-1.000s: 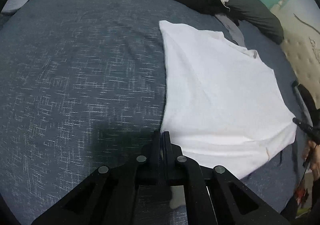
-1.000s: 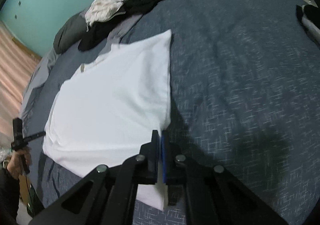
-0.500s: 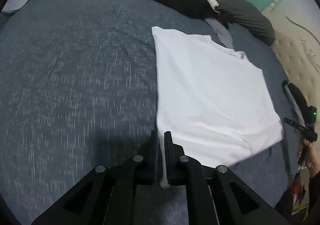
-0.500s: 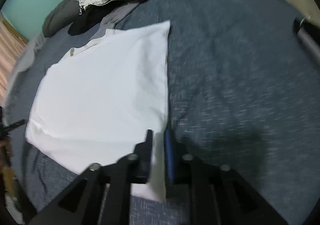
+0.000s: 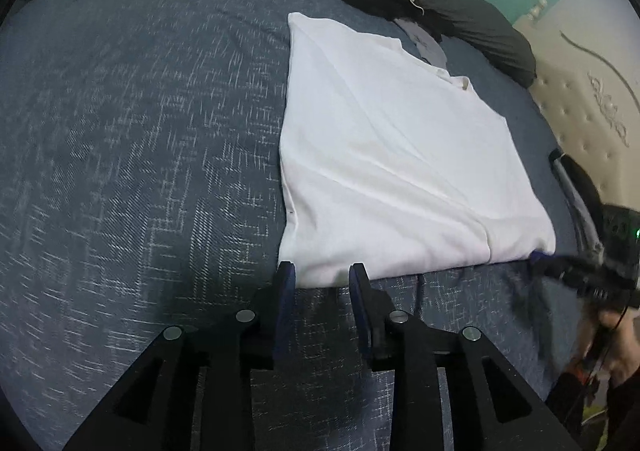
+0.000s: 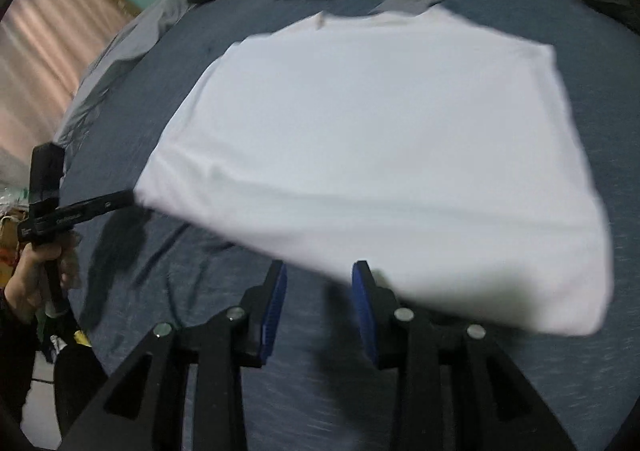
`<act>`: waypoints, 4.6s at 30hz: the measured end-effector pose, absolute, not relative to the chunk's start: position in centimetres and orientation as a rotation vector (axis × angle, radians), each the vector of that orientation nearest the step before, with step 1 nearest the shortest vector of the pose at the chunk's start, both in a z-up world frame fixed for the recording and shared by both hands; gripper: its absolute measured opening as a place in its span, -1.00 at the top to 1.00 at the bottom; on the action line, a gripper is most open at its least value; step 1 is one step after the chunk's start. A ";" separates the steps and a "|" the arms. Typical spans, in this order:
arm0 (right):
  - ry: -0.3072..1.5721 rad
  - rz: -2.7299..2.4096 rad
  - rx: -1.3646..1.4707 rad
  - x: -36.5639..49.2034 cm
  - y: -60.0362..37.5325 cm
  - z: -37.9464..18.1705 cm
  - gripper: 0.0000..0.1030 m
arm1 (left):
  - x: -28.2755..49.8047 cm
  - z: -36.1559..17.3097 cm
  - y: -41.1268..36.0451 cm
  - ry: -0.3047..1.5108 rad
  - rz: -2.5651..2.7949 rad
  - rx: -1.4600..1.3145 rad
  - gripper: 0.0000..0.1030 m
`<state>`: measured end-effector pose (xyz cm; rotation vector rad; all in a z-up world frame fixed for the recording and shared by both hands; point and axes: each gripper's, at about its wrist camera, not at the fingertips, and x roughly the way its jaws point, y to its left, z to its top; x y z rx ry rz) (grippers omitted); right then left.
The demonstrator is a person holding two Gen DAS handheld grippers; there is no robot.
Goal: Fold clothes
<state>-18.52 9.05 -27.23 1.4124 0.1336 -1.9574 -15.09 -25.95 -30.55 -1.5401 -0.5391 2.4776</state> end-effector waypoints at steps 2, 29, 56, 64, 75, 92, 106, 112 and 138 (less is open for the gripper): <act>0.149 -1.939 1.417 -17.6 7.2 -27.7 0.34 | -15.1 -30.9 -26.1 -0.561 2.480 -1.534 0.41; 0.109 -2.042 1.399 -17.0 4.7 -29.1 0.95 | -16.7 -31.3 -26.3 -0.489 2.497 -1.548 0.74; 0.319 -2.144 1.326 -12.4 1.9 -28.5 0.20 | -17.5 -31.4 -26.1 -0.449 2.477 -1.573 0.74; 0.472 -2.263 1.343 -13.5 1.3 -30.0 0.30 | -18.3 -31.4 -25.5 -0.430 2.481 -1.571 0.74; 0.442 -2.270 1.324 -14.5 2.5 -29.5 0.59 | -19.9 -31.7 -25.0 -0.405 2.497 -1.565 0.74; 0.335 -2.207 1.386 -16.1 3.4 -29.9 0.59 | -16.2 -30.3 -26.4 -0.414 2.451 -1.471 0.11; 0.230 -2.161 1.420 -17.3 4.1 -29.8 0.59 | -18.0 -31.5 -21.8 -0.195 2.449 -1.534 0.82; 0.234 -2.125 1.409 -17.2 4.5 -29.8 0.68 | -18.2 -28.7 -22.7 -0.142 2.548 -1.498 0.85; -0.274 -2.380 1.591 -22.8 29.0 -28.8 0.13 | -17.9 -27.0 -22.7 -0.148 2.544 -1.525 0.85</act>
